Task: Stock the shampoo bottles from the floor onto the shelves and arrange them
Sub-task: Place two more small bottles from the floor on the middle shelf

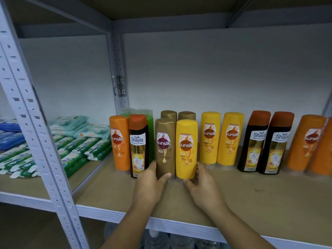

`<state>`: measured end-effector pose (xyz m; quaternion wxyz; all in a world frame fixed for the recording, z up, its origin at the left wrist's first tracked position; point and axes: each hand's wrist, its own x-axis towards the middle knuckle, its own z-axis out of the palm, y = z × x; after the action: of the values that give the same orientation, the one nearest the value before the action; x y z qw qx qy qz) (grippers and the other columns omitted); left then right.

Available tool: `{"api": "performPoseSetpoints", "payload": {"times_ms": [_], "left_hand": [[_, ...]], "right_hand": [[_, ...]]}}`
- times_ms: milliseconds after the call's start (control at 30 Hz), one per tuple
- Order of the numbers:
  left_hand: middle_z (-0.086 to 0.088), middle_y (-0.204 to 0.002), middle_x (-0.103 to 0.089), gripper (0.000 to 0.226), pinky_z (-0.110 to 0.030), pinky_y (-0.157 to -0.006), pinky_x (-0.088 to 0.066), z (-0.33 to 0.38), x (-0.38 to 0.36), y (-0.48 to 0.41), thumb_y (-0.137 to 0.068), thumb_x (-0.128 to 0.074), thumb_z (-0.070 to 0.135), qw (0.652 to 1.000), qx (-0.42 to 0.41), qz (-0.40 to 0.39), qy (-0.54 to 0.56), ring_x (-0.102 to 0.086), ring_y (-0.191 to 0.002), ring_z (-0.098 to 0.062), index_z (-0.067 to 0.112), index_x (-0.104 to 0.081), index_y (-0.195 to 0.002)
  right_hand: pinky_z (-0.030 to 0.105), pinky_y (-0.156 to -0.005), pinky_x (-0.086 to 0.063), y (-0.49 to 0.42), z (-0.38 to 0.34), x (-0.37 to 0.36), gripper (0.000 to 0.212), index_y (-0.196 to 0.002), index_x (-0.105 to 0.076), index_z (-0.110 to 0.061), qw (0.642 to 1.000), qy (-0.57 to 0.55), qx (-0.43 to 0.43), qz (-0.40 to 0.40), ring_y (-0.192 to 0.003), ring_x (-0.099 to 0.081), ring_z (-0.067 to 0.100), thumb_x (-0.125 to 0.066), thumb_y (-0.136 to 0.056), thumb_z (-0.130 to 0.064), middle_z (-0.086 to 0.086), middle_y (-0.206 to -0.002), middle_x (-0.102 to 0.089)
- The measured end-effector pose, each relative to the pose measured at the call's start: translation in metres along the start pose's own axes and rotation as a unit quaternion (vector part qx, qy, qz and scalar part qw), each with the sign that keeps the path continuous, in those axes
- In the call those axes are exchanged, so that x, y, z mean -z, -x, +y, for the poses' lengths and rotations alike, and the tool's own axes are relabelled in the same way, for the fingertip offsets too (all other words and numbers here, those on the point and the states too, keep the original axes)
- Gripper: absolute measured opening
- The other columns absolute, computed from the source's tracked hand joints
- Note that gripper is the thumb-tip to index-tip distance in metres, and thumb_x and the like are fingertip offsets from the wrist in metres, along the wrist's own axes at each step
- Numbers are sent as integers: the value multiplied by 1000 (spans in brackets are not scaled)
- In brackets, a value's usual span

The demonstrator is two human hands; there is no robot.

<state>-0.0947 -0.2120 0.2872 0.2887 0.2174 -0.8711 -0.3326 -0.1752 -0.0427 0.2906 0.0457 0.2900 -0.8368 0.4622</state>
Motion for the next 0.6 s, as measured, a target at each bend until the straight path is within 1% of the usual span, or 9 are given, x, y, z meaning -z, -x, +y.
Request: {"api": "performPoseSetpoints", "payload": {"times_ms": [67,133,200,233,333,433,533,567,600], "left_hand": [[3,-119,-70,53,-37,-87,-60,2,0,0,-89,-70,50,1000,-3,5,-17,-66,-105,-14,21,-55,-131],[2,-116,-70,54,-32,-83,-59,4,1,0,-90,-67,52,999,-9,5,-45,-66,-102,-15,20,-54,-132],[0,-113,-68,61,-25,-75,-54,8,3,2,-93,-62,53,996,-14,-1,-86,-64,-99,-16,17,-47,-141],[0,-114,-67,66,-25,-75,-54,10,4,4,-95,-59,53,995,-16,-6,-101,-64,-99,-16,16,-41,-147],[0,-120,-65,79,-33,-84,-57,12,8,13,-98,-53,51,991,-25,-31,-128,-63,-106,-16,14,-21,-159],[-2,-127,-63,81,-34,-88,-54,10,15,24,-99,-51,50,984,-31,-71,-162,-61,-111,-19,15,-12,-161],[-5,-128,-63,76,-33,-89,-50,11,23,40,-100,-49,49,977,-43,-112,-177,-60,-111,-21,18,-16,-161],[-6,-132,-61,72,-32,-90,-49,11,25,44,-100,-49,49,975,-44,-127,-176,-60,-113,-22,18,-22,-160],[-7,-134,-60,66,-31,-93,-48,11,27,49,-100,-49,48,974,-47,-136,-173,-59,-115,-24,17,-31,-156]], "right_hand": [[33,-97,-53,0,2,0,53,-133,-47,-35,1000,2,-1,-3,-116,-60,9,-74,-88,-26,-12,-127,-63],[36,-95,-55,-1,4,-1,48,-128,-49,-33,1000,8,-3,-1,-113,-62,11,-73,-88,-26,-10,-124,-65],[38,-91,-56,-1,4,-3,43,-125,-52,-33,1000,21,-5,3,-110,-64,13,-72,-88,-29,-10,-120,-66],[38,-90,-56,-1,3,-3,41,-125,-52,-33,999,32,-9,2,-108,-64,14,-70,-89,-31,-10,-119,-67],[38,-84,-56,3,0,-3,38,-125,-51,-34,998,61,-13,-2,-102,-65,16,-64,-90,-38,-8,-114,-68],[41,-82,-55,11,-1,0,40,-127,-50,-29,993,111,-13,-24,-101,-64,23,-60,-90,-42,-2,-111,-69],[36,-94,-48,22,-3,8,49,-136,-46,-20,980,188,-10,-68,-109,-60,26,-54,-94,-43,5,-119,-66],[35,-99,-44,25,-2,11,52,-139,-44,-18,975,204,-3,-84,-114,-57,26,-50,-95,-44,7,-124,-63],[35,-104,-40,30,-4,15,52,-141,-43,-16,969,224,9,-105,-121,-53,26,-47,-97,-45,7,-130,-60]]}}
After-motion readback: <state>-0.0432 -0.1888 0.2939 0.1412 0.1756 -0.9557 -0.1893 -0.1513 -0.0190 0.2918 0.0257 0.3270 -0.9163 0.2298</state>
